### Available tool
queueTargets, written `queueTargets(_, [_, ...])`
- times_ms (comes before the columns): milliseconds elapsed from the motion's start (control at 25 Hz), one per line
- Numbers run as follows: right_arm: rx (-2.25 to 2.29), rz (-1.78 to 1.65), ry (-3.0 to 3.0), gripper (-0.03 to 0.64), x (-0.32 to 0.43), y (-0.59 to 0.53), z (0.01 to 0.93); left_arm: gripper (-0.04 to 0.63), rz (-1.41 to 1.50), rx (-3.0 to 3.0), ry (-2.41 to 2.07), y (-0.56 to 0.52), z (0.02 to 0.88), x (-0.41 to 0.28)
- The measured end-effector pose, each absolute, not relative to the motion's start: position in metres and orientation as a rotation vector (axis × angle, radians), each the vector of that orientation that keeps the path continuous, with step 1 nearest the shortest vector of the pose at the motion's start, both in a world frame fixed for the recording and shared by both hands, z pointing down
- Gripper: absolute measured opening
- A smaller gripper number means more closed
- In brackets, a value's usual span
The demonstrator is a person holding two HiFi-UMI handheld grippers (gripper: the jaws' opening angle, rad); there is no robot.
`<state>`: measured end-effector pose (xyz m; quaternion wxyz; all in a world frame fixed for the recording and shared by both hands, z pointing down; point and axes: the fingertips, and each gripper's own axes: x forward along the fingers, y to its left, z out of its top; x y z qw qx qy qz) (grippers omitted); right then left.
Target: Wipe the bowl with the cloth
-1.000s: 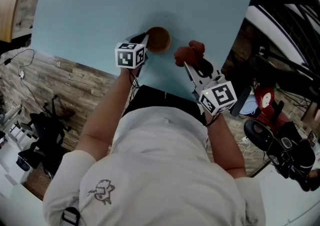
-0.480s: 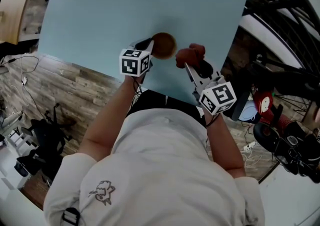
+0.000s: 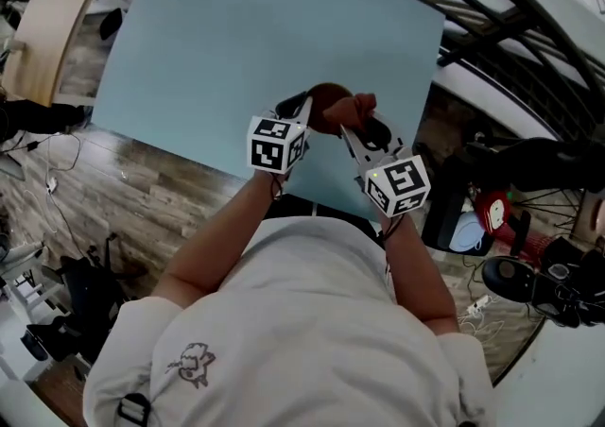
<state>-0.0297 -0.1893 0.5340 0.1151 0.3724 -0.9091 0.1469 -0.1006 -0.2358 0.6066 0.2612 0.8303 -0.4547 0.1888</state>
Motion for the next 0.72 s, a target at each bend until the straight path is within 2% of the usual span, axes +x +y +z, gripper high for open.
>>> queueTargets(720, [1.157,0.132,-2.298,0.124,-0.036,-0.230,0.518,0.028,0.436,2.456,-1.113,-0.234,0.509,-0.064])
